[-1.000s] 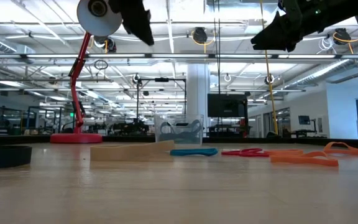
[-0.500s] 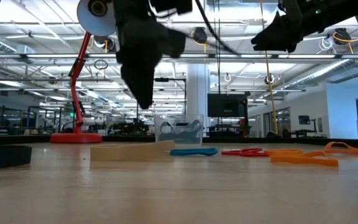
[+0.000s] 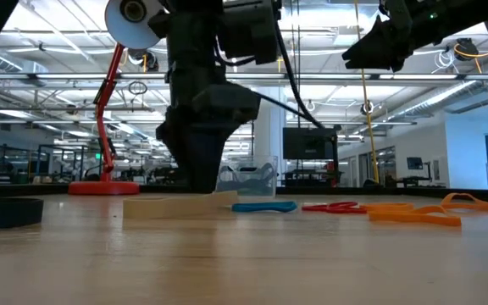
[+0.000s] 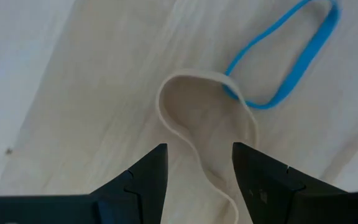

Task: Pick and place rubber bands into bin
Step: Put the light brown rubber band into the transparent bin

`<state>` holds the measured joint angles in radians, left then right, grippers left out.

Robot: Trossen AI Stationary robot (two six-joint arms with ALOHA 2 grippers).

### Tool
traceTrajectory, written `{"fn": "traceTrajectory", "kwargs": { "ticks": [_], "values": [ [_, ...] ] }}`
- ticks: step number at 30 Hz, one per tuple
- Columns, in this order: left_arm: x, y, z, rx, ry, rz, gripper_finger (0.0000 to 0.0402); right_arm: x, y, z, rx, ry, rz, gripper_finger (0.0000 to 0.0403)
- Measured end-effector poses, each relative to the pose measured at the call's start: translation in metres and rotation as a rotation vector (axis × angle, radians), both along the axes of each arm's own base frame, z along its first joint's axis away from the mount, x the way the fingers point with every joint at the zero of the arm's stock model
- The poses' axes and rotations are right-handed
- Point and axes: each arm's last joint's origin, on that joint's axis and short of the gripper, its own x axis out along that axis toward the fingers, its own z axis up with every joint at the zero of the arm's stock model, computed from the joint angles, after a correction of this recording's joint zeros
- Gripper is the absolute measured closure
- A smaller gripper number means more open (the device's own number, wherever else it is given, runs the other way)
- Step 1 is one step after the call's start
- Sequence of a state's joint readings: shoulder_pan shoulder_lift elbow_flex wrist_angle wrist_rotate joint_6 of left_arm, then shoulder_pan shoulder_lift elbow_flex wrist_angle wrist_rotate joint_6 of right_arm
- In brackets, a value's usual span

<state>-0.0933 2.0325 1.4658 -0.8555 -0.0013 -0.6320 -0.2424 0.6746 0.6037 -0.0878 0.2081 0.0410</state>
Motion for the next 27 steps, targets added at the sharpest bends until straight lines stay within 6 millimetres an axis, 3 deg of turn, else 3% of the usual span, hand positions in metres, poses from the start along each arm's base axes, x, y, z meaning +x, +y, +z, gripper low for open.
{"fn": "traceTrajectory", "kwargs": {
  "ticks": [6,14,27],
  "values": [
    [0.001,0.000,-0.014,0.004,0.044,0.025,0.0215,0.000,0.000,0.000,0.000,0.000,0.000,0.0195],
    [0.001,0.001,-0.014,0.012,0.045,0.008,0.0222,0.000,0.000,0.000,0.000,0.000,0.000,0.0195],
    [0.001,0.001,-0.014,0.008,0.045,-0.004,0.0374,0.000,0.000,0.000,-0.007,0.003,0.002,0.0195]
  ]
}}
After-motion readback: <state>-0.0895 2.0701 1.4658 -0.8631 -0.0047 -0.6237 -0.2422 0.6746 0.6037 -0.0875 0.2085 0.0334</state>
